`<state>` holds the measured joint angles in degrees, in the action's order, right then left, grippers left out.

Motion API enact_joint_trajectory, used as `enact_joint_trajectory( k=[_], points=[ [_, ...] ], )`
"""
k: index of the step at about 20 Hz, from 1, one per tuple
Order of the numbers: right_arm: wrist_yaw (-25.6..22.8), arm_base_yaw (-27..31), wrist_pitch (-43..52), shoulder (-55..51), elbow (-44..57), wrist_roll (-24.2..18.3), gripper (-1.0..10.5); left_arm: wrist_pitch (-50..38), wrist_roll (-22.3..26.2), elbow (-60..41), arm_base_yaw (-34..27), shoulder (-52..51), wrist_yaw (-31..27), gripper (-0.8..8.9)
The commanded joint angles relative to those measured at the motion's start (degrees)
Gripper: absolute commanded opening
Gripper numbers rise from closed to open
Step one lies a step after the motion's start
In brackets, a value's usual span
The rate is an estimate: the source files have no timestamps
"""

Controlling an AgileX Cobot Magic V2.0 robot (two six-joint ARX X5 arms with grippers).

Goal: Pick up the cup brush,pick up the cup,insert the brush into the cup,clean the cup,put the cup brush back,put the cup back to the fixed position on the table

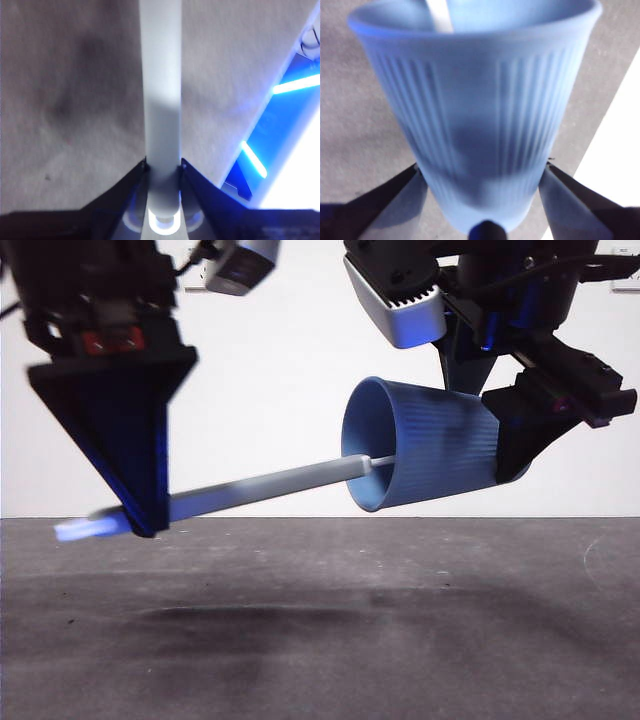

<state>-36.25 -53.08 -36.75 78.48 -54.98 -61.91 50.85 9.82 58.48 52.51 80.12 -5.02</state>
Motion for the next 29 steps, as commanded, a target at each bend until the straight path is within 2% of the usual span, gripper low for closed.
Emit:
enact_joint_trajectory(
  k=[1,3,6,8,15,19,22,24,27,29],
  points=[
    [0.4,-1.2,1.1,0.4,0.0,0.7,-0.2,-4.4,-0.5,-0.3,-0.1,0.2,0.6,-0.09],
    [0.4,-1.9,0.9,0.4,0.0,1.8,-0.2,-6.0,-2.6,-0.2,-1.2,0.2,-1.2,-0.09],
    [0.3,-2.2,-1.3,0.4,0.0,5.8,-0.2,-4.1,-5.5,-0.2,-3.6,0.2,-6.1,-0.09],
    [0.2,-2.1,-1.9,0.4,0.0,8.4,-0.2,-1.6,-6.7,-0.2,-5.8,-0.3,-6.2,-0.09],
    [-0.2,-1.7,-2.4,0.3,0.0,17.9,-0.2,5.3,-6.8,-0.2,-7.3,-3.0,-7.5,-0.09],
    [-1.7,-1.6,-5.6,0.2,0.0,24.6,-0.2,10.3,-7.2,-0.2,-7.5,-6.1,-11.2,-0.09],
    [-1.7,-1.4,-5.7,-0.1,0.0,31.8,-0.2,12.3,-8.4,-0.2,-8.5,-8.8,-11.5,-0.09],
    [-1.7,-1.3,-5.7,-0.3,0.0,38.6,-0.2,13.4,-9.3,-0.2,-9.2,-10.3,-11.5,-0.09],
    [-0.9,-1.3,-5.5,-1.2,0.0,52.5,-0.2,13.8,-13.2,-0.2,-9.9,-12.0,-11.5,-0.09],
    [4.8,-1.3,-4.6,-3.1,0.0,62.8,-0.2,11.1,-17.5,-0.3,-9.9,-12.1,-11.3,-0.09]
  ],
)
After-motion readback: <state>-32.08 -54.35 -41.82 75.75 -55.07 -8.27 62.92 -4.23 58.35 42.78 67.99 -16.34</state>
